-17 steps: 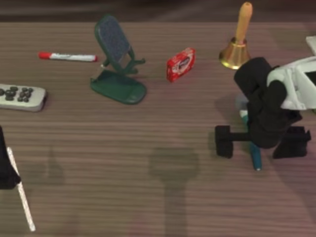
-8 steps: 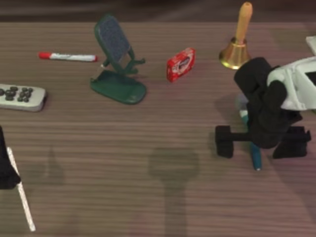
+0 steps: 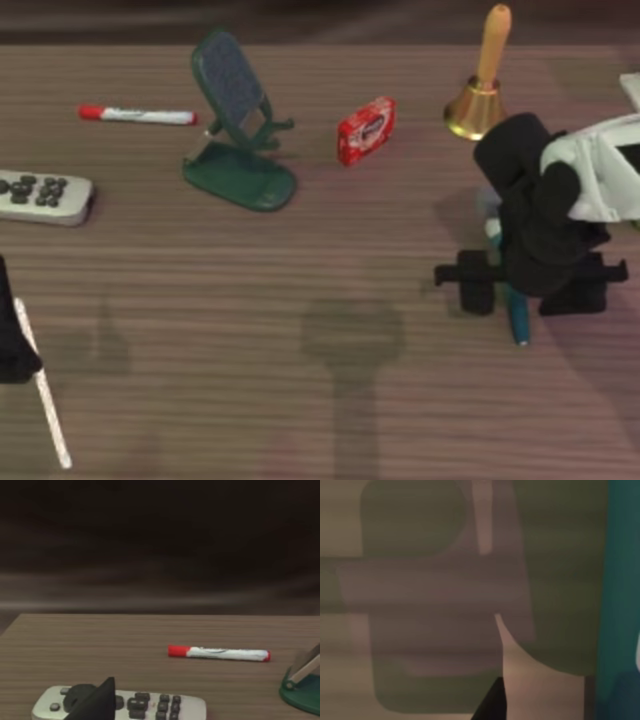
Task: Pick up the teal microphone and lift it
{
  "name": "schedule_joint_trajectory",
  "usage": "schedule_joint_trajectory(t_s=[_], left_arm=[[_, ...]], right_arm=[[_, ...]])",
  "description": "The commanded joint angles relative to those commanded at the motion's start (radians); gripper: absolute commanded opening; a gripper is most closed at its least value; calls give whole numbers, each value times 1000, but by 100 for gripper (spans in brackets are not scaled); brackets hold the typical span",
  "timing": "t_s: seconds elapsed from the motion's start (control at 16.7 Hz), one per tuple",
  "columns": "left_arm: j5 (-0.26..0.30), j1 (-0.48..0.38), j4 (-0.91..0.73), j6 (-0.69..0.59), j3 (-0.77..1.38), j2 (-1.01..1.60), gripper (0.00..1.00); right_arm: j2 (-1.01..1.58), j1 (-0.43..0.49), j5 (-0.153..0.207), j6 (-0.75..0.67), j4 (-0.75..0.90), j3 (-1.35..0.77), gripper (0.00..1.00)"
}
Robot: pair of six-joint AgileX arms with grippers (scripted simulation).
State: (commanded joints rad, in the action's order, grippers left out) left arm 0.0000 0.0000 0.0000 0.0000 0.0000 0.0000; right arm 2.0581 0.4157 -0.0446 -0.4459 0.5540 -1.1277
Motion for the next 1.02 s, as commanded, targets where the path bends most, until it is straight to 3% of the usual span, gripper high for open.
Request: schedule_joint_trajectory(t_s=[0.42, 0.48, 0.6, 0.78, 1.02], left_arm=[[0, 0, 0, 0, 0, 0, 100], [0, 0, 0, 0, 0, 0, 100], [0, 0, 0, 0, 0, 0, 100], [0, 0, 0, 0, 0, 0, 100], [0, 0, 0, 0, 0, 0, 100]], right_arm=[[0, 0, 0, 0, 0, 0, 0], [-65, 3, -22, 13, 34, -25, 0], [-66, 4, -19, 17, 23, -23, 0], [-82, 8, 11, 46, -69, -7, 0], [-133, 9, 87, 117, -323, 56, 0]])
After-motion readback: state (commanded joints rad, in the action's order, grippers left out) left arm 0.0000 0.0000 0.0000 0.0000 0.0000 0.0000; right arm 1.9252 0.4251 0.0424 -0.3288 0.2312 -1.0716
